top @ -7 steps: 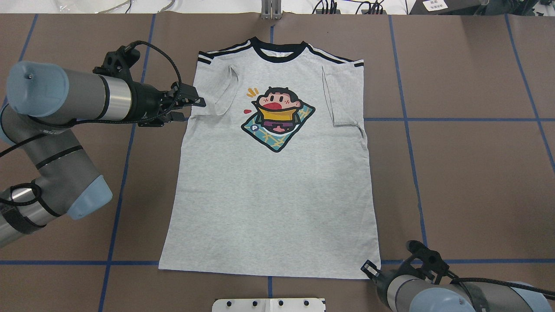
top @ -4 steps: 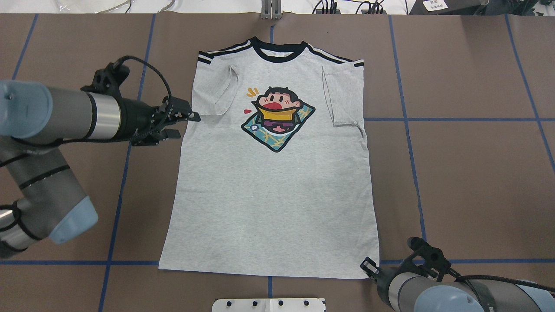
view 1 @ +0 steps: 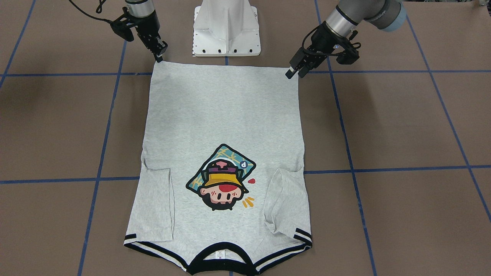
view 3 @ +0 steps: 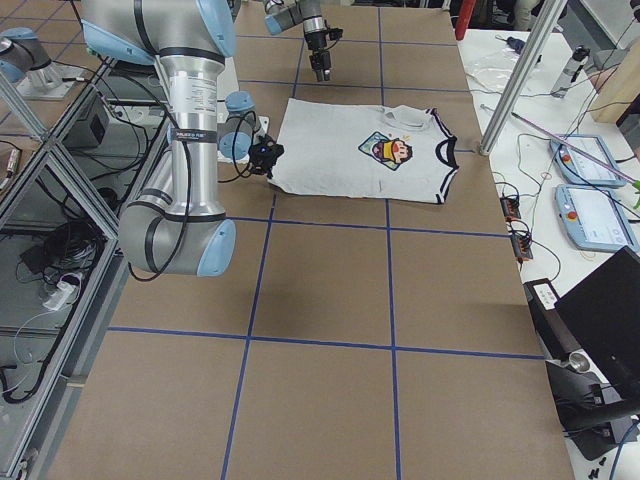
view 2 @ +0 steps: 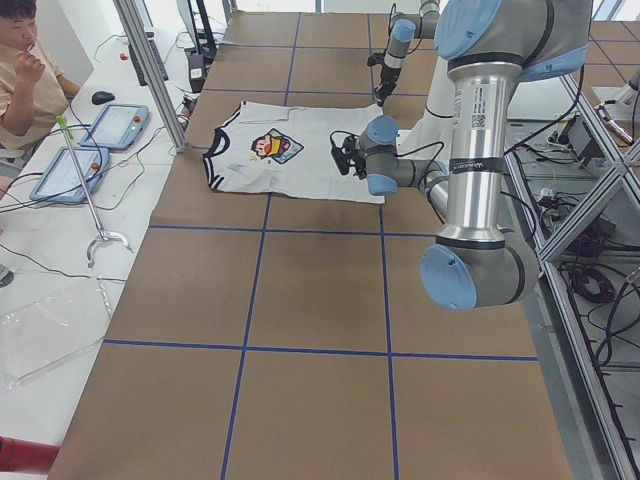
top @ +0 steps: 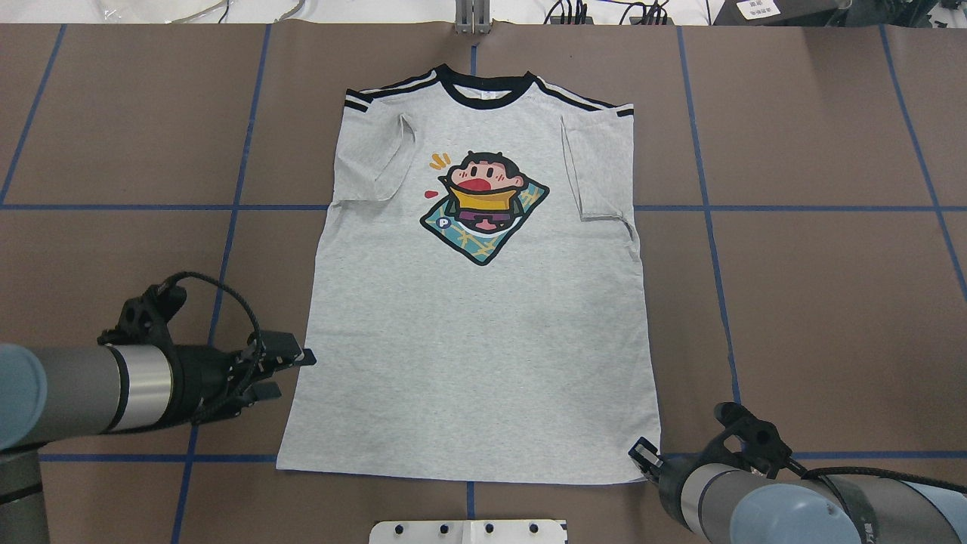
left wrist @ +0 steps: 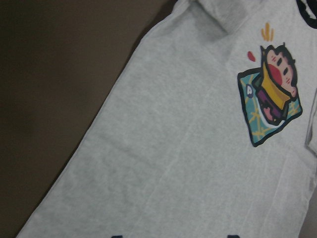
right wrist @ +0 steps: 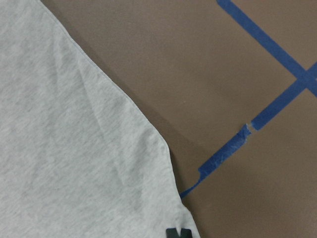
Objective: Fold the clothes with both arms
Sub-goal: 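Move both grippers to the hem corners nearest the robot, then grasp the two hem corners with both grippers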
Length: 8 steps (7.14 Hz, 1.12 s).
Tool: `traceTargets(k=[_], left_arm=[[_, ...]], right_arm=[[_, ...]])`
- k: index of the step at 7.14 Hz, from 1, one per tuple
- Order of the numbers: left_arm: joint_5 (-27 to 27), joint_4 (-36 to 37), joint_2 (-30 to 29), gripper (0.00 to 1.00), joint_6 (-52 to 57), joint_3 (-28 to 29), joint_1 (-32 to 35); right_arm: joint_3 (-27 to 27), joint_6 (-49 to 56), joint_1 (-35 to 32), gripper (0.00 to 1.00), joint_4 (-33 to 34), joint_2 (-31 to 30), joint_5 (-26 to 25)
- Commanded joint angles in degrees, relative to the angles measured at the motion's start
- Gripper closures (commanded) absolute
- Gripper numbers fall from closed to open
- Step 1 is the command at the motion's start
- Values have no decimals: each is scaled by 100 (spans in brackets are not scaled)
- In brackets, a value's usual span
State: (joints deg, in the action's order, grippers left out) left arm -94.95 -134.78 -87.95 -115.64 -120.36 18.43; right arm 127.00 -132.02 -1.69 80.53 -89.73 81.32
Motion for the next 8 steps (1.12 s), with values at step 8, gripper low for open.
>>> traceTargets(k=[8], left_arm=[[1066,1867,138,36,-1154,-32,-1482]], right_arm=[[9,-8,-7,100,6,17,7]])
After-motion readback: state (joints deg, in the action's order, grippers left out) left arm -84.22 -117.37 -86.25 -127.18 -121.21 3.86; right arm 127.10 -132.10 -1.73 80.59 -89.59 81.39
